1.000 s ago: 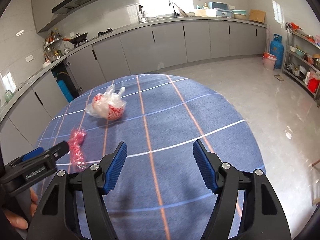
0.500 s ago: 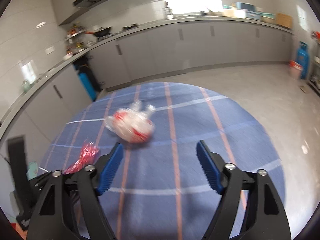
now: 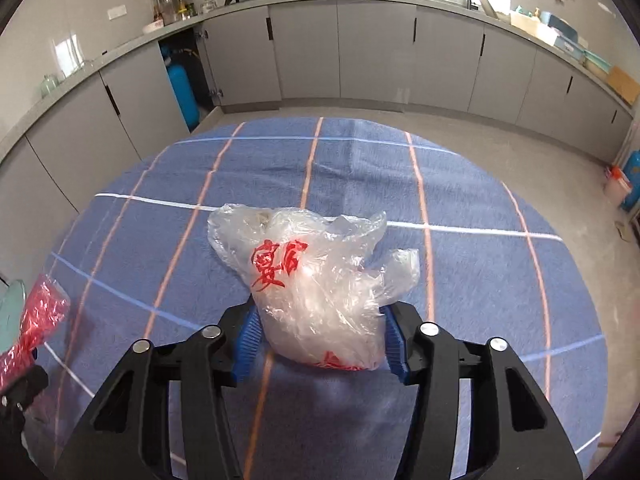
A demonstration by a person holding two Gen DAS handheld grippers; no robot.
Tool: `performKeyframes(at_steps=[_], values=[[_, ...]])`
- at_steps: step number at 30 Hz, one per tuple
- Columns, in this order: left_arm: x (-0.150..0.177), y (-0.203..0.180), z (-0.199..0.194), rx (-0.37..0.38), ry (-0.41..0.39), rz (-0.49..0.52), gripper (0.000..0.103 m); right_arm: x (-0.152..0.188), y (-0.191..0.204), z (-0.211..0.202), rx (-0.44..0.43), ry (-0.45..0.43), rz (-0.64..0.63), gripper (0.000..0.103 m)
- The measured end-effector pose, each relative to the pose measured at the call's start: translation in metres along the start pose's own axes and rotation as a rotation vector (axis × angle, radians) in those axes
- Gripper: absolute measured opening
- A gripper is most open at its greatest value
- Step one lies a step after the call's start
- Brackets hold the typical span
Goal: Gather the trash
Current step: 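Grasp the clear plastic bag with red print using the right tool, then carry the pink wrapper and clear bag over the teal bucket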
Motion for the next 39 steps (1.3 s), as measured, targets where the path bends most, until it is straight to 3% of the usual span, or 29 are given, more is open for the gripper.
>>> performKeyframes(at_steps=[2, 12, 18, 30, 39], values=[[0.001, 0.004, -0.007, -0.002, -0.008, -0.01, 0.031, 0.005, 0.001, -0.007, -0.003, 0.003, -0.004, 0.038], [0.011, 0.012, -0.057, -0.042, -0.063, 0.003, 0.031, 0.043, 0.04, -0.118, -0.084, -0.11, 0.123, 0.037], [0.027, 0.032, -0.091, -0.091, -0.086, 0.005, 0.031, 0.068, 0.085, -0.156, -0.121, -0.144, 0.152, 0.037], [0.06, 0.097, -0.146, -0.204, -0.124, -0.059, 0.031, 0.079, 0.166, -0.196, -0.209, -0.18, 0.118, 0.039], [0.077, 0.134, -0.163, -0.245, -0.128, -0.113, 0.031, 0.087, 0.207, -0.207, -0.24, -0.18, 0.059, 0.039]])
Point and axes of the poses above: each gripper's, at about its wrist camera, not at the fingertips, and z roughly the way its jaws point, y to its left, x to its underside, the point moved 10 cm from there along z, roughly the way its jaws point, and after that the axes turned 13 degrees about x, right-handed, at the moved point
